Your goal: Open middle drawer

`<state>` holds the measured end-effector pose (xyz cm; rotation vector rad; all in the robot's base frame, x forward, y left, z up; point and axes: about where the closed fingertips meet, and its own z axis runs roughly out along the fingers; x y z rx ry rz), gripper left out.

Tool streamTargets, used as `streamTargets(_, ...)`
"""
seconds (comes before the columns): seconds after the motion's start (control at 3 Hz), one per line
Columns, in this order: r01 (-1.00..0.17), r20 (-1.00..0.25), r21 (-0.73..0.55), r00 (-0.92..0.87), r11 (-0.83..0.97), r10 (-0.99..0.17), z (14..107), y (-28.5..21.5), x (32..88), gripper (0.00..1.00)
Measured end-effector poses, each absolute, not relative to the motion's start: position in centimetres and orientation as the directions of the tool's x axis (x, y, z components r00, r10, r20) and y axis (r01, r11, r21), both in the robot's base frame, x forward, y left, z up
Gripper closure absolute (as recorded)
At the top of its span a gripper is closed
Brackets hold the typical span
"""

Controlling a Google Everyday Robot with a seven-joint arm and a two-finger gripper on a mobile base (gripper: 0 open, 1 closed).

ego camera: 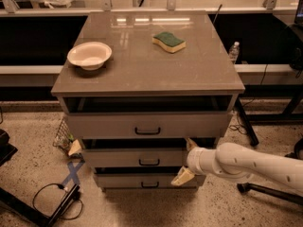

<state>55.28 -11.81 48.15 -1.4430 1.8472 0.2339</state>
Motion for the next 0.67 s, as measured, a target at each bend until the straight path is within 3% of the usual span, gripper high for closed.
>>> streamTargets(0.33,-0.897,-0.602,-0.308,-0.073,0.316,-0.795,46.01,-11.34,56.21,0.13)
streamTargets(0.67,-0.901,-0.598,-0.308,-0.066,0.305,-0.799,45.82,-10.82,56.38,0.11)
